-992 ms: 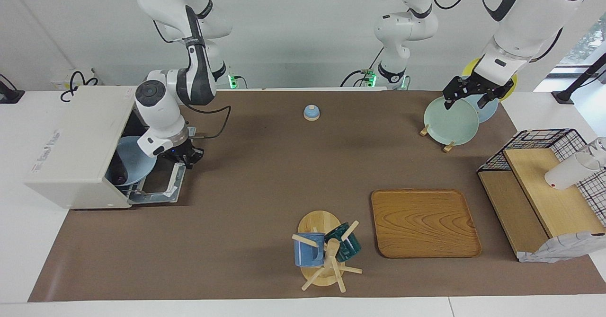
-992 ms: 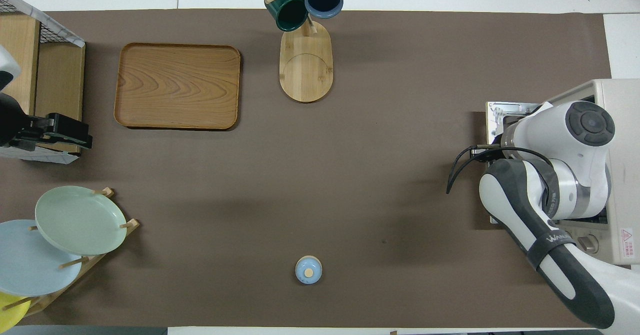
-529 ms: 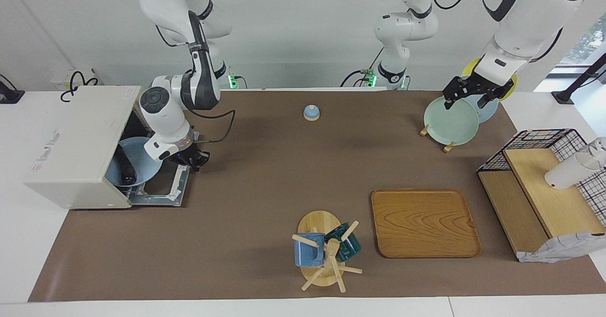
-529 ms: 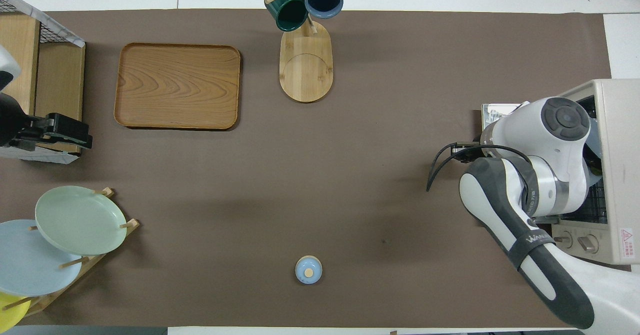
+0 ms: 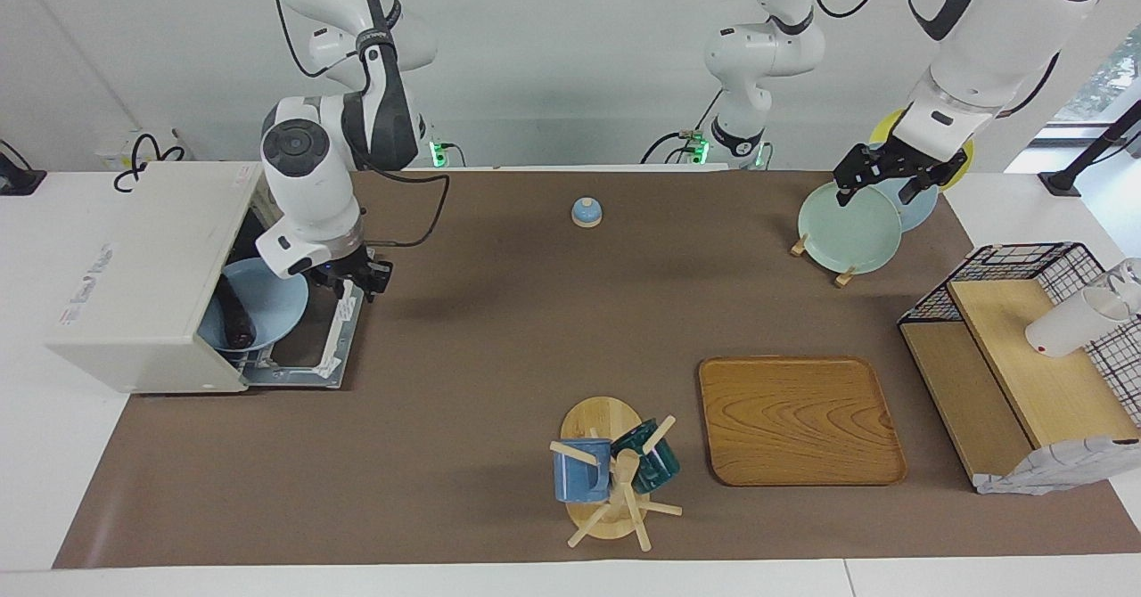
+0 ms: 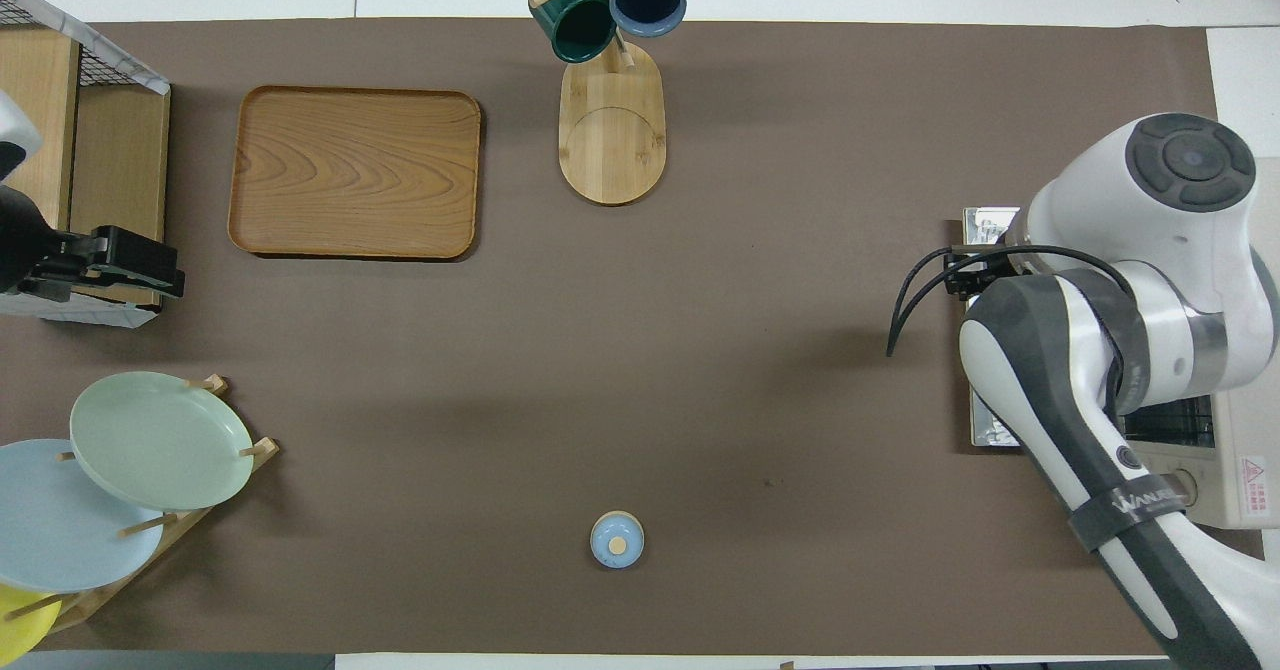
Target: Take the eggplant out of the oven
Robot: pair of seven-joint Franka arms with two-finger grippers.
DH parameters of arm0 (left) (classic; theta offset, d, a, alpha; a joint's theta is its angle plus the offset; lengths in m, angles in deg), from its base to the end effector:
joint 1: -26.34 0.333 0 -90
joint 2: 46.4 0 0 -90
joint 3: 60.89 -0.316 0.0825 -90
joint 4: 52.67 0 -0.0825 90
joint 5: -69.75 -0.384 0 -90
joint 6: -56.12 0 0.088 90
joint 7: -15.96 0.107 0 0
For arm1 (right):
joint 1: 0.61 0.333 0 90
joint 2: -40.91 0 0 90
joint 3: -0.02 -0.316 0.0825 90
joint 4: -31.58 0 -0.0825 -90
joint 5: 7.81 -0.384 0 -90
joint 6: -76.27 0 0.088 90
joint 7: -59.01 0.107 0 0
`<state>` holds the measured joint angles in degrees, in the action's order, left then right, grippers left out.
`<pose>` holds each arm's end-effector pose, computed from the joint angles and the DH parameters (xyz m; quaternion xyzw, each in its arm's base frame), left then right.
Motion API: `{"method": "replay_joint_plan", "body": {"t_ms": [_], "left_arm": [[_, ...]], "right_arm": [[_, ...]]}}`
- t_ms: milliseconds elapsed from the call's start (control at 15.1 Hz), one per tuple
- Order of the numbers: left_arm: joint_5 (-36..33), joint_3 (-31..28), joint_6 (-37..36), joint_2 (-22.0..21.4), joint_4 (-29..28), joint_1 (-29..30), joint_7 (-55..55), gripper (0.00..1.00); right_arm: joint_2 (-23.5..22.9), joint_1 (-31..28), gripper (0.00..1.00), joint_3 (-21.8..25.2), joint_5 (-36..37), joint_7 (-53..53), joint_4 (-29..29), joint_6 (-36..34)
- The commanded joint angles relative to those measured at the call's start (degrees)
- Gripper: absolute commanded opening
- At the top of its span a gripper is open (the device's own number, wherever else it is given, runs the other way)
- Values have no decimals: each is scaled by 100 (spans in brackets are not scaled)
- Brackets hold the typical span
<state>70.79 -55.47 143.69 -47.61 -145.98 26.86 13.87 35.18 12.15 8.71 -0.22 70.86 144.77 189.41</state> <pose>0.5397 -0.0488 0.6054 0.9989 -0.0245 -0.0400 0.0057 0.5657 0.0334 0.4116 0.9958 -0.0386 -0.0402 0.0733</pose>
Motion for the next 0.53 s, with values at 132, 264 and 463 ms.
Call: {"method": "replay_joint_plan", "body": {"t_ms": [132, 264, 463], "left_arm": [[36, 64, -30, -90, -56, 107, 34, 100], [36, 64, -30, -81, -56, 107, 25, 100], [36, 64, -30, -81, -56, 107, 34, 100]], "right_arm": [[81, -713, 49, -35, 119, -1340, 141, 42], [177, -819, 48, -35, 119, -1440, 570, 610], [274, -872, 45, -35, 111, -1484, 1002, 1219]]}}
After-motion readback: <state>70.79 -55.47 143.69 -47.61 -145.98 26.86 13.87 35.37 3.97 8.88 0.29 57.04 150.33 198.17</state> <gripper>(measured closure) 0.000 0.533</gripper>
